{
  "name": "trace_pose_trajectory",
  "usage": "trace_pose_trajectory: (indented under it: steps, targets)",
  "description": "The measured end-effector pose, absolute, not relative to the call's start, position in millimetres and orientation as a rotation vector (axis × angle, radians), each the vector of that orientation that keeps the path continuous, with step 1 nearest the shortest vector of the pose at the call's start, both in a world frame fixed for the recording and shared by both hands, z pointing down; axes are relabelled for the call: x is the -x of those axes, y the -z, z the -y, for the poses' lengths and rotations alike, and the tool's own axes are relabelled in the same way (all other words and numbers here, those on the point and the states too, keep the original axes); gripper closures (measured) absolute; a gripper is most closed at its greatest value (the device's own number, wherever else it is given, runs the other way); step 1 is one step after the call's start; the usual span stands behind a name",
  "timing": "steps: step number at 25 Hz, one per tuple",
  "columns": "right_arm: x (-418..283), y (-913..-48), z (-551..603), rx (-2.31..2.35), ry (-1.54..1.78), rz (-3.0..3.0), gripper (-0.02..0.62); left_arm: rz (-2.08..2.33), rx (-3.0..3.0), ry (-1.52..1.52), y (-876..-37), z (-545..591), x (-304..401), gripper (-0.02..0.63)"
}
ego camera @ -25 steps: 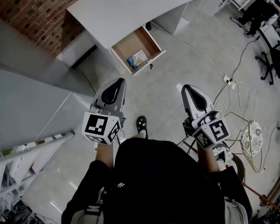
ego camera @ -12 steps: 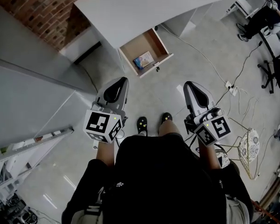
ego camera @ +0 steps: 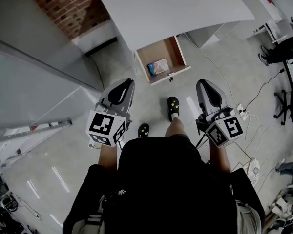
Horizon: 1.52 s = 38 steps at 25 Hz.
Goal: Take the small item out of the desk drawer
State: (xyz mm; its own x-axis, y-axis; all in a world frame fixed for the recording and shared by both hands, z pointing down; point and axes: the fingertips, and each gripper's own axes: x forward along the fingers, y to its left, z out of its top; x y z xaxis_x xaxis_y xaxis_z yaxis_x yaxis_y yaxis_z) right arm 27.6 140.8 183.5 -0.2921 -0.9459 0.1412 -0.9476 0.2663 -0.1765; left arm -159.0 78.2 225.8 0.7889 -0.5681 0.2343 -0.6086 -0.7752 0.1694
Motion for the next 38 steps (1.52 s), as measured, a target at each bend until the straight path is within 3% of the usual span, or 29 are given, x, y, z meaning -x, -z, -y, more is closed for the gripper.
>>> trace_pose_trajectory:
  steps: [23, 38]
  targets:
    - [-106, -289, -4, -1.425, -0.518, 2.536, 0.577, 1.067, -2.548, -0.551, -332, 12, 62, 0.575]
    - [-138, -317, 52, -1.156, -0.549, 2.611, 0.565, 1.264, -2.431, -0.472, -337, 40, 21, 0.569]
